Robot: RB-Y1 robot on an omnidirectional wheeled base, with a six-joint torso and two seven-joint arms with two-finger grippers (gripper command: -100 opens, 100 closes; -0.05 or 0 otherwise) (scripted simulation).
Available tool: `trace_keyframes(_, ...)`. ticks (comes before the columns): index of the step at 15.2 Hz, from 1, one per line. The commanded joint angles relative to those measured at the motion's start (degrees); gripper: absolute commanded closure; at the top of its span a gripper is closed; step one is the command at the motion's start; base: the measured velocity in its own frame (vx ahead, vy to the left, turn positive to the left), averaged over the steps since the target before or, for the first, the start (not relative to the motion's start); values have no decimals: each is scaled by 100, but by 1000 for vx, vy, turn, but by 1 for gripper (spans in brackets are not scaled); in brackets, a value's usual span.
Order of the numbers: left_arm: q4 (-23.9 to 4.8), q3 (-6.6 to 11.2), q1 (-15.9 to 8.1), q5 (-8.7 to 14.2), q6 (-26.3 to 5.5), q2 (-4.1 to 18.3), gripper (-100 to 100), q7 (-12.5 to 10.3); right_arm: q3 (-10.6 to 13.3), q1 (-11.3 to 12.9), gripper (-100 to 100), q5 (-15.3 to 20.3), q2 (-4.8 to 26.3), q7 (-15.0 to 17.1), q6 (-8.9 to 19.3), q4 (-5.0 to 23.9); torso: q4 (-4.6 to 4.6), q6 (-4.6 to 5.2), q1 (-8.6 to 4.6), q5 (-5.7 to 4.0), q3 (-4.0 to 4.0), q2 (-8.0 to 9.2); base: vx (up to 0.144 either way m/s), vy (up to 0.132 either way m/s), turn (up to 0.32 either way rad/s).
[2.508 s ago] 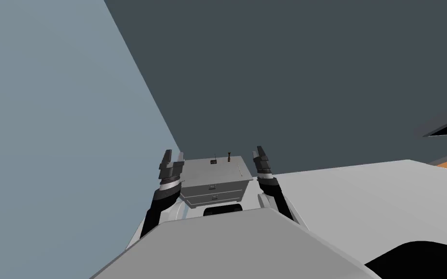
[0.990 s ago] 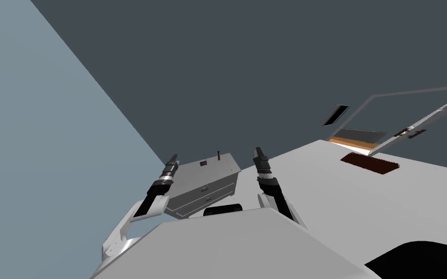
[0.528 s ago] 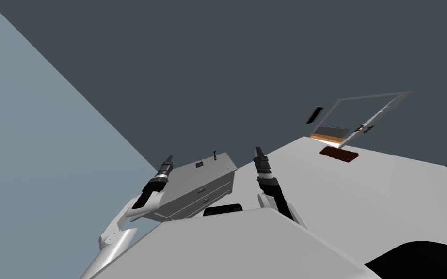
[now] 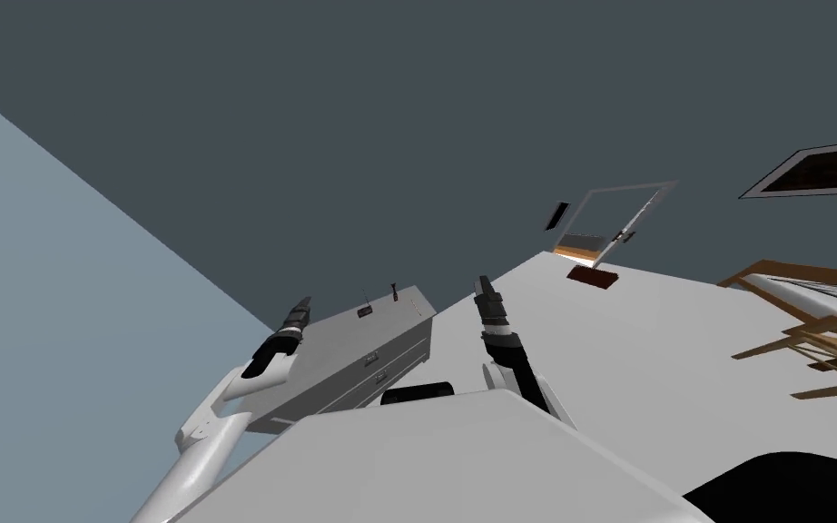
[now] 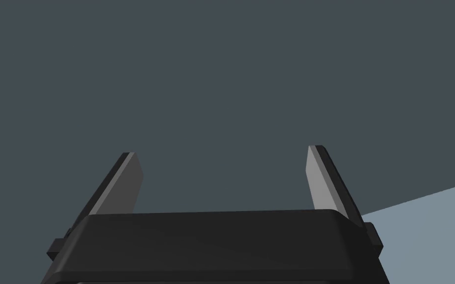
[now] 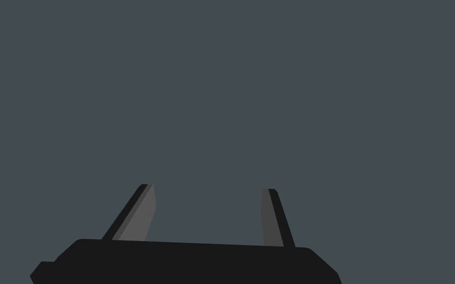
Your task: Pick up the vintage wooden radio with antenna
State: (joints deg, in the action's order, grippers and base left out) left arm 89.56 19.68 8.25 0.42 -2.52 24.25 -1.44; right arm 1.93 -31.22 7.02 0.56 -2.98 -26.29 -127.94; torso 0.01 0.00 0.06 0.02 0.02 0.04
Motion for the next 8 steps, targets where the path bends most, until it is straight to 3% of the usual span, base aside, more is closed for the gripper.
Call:
trace_keyframes(1, -286, 243, -194, 48, -286, 172, -100, -6, 0, 0, 0, 0, 0, 0, 0, 0, 0, 0, 0, 0, 0, 0, -22, -1, -231)
trace_keyframes(3, -451, 243, -194, 48, -395, 172, -100, -6, 0, 1, 0, 0, 0, 0, 0, 0, 0, 4, 0, 0, 0, 1, -20, 2, -178)
trace_keyframes(4, -665, 456, -391, 78, -580, 304, -100, -4, 0, 0, 0, 0, 0, 0, 0, 0, 0, -1, 1, 0, 0, 0, -20, -1, -203)
trace_keyframes(6, -815, 456, -391, 78, -717, 304, -100, -4, 0, 1, 0, 0, 0, 0, 0, 0, 0, 3, -1, -1, 0, 0, -18, 1, -163)
trace_keyframes(7, -987, 670, -590, 109, -898, 433, -100, -2, 0, 0, 0, 0, 0, 0, 0, 0, 0, -1, 0, -1, 0, 0, -19, -4, -235)
trace_keyframes(8, -1098, 670, -590, 109, -1013, 433, -100, -2, 0, 1, 0, 0, 0, 0, 0, 0, 1, 6, -1, -2, 0, -1, -22, -1, -233)
